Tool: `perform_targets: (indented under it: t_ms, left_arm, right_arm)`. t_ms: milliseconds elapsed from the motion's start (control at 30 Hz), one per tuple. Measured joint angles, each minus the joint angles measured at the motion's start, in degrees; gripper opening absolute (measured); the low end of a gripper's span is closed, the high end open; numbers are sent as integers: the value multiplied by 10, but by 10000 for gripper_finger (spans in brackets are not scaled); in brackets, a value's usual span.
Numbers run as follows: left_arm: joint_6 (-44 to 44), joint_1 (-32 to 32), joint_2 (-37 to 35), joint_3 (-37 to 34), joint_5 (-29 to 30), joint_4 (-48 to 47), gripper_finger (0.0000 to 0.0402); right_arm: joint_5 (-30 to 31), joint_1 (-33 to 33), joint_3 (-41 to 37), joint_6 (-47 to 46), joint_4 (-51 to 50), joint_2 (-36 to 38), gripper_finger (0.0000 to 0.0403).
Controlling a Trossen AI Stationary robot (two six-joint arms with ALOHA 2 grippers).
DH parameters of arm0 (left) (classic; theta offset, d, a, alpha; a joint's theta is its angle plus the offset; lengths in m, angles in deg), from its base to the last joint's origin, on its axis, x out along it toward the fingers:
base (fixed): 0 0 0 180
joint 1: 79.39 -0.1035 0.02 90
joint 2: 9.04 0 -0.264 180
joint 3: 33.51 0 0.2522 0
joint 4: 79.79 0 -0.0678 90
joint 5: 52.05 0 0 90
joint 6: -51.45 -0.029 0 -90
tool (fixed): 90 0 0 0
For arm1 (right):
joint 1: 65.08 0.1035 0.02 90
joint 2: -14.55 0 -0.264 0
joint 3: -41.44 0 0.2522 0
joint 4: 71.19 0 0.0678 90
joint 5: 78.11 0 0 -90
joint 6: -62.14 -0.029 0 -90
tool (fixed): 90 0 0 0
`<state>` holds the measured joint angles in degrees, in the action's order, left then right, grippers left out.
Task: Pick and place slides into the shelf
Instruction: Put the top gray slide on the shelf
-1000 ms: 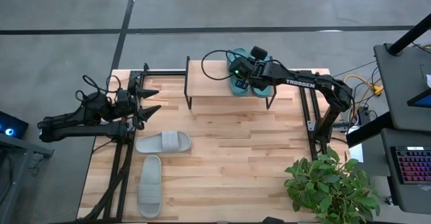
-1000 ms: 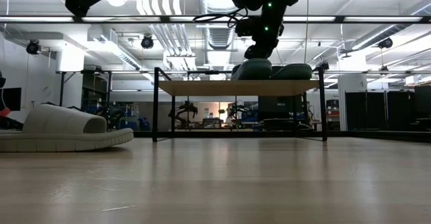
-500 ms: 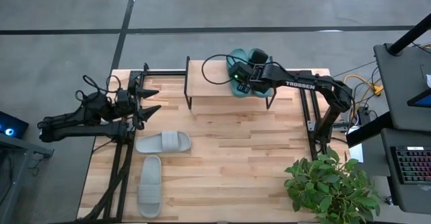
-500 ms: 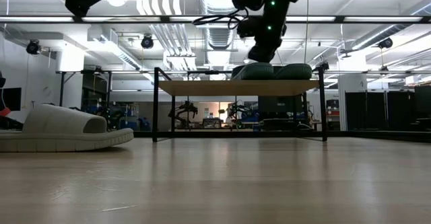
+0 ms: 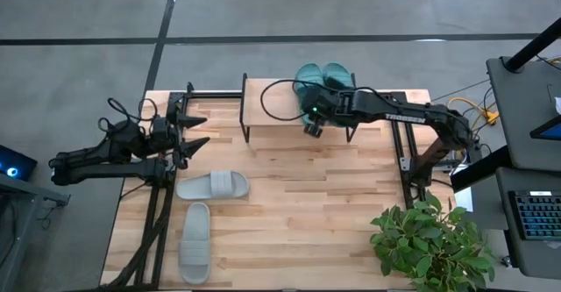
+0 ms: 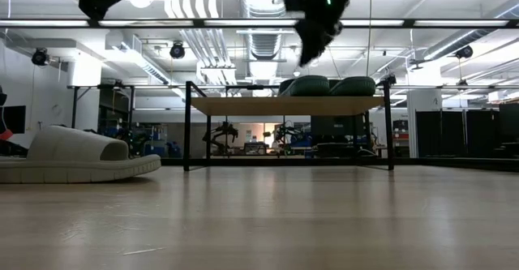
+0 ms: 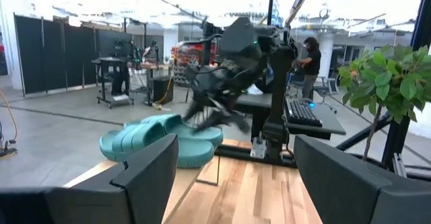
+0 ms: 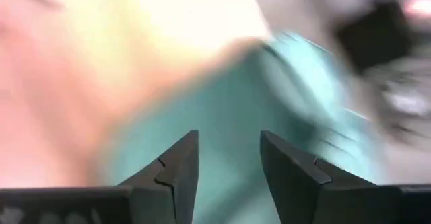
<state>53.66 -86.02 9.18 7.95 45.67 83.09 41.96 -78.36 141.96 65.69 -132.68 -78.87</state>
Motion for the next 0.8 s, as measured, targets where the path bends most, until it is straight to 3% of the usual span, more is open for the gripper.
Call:
perform_targets:
  t_ms: [167,267,567,800]
  left_arm:
    - [-1,0,1,0,0,10,281]
    - [-1,0,1,0,0,10,281]
    - [0,0,1,0,0,1,281]
    - [1,0,1,-1,0,-13,281]
  right_arm:
    - [-273,14,0,-53,129,37,137]
    - [-341,40,0,-49,195,52,132]
    - [-215,169,-43,20,220,128,113]
    - [-148,230,-178,37,313,218,95]
